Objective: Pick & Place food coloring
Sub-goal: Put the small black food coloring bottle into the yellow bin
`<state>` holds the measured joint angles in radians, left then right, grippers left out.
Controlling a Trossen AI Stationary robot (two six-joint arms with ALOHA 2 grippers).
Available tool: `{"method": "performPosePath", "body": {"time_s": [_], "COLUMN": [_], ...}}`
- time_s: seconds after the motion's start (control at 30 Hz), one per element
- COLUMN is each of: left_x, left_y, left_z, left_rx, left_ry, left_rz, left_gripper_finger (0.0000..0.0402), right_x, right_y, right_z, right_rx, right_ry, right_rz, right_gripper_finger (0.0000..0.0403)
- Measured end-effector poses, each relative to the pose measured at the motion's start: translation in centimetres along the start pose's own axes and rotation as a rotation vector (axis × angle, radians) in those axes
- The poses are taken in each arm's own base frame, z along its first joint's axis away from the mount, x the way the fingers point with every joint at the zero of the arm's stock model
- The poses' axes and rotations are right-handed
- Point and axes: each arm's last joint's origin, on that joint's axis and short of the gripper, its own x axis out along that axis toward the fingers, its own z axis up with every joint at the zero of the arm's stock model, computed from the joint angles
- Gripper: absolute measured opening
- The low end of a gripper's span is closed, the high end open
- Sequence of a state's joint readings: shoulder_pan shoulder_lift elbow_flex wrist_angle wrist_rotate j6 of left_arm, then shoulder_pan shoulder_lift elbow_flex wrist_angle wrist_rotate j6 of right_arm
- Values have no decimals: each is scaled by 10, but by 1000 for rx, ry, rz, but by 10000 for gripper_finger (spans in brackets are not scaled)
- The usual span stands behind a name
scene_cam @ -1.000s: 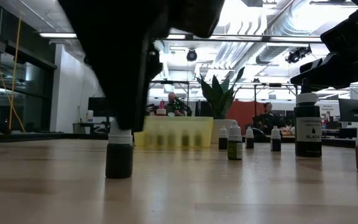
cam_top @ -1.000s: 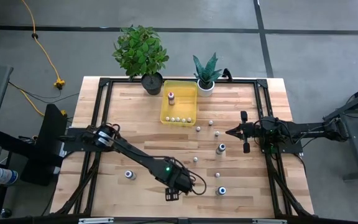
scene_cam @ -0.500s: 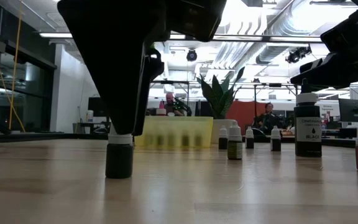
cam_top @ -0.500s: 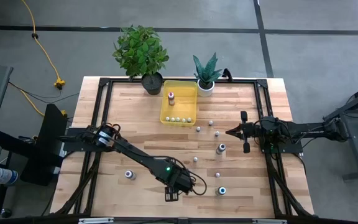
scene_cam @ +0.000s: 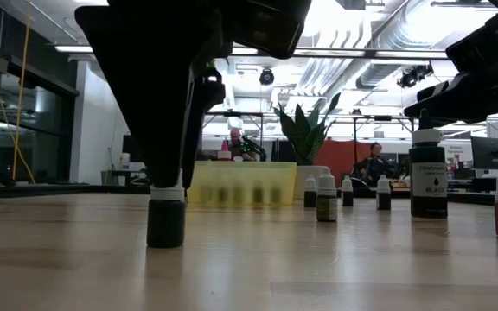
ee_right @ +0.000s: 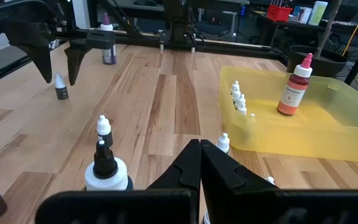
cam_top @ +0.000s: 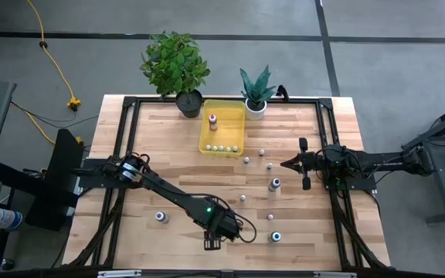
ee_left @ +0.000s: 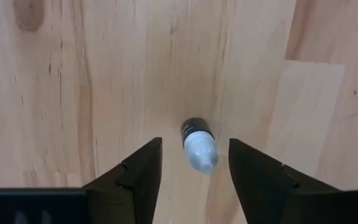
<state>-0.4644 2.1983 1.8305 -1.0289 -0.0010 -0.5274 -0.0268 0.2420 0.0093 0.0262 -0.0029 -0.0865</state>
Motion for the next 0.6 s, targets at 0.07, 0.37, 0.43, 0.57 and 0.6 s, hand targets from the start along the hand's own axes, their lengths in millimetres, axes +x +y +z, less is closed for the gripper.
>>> {"method": "performPosePath", "body": {"time_s": [0.07,0.37,0.43,0.57,0.6], "left_x": [0,0,0,3,5], "left_y": [0,0,-1,0,0], "left_z": [0,0,0,-1,-1], "left_rx": [0,5,5,7,7], "left_ry": [-1,6,8,3,6], "left_rz": [0,-13,-18,-22,-21], "left_gripper_finger": [167,137,130,115,111], "right_x": [0,0,0,0,0], "right_y": [0,0,0,0,0], "right_z": [0,0,0,0,0], "right_rx": [0,0,0,0,0], "right_ry": [0,0,0,0,0], "right_rz": [0,0,0,0,1], "right_gripper_finger": [0,0,0,0,0]}}
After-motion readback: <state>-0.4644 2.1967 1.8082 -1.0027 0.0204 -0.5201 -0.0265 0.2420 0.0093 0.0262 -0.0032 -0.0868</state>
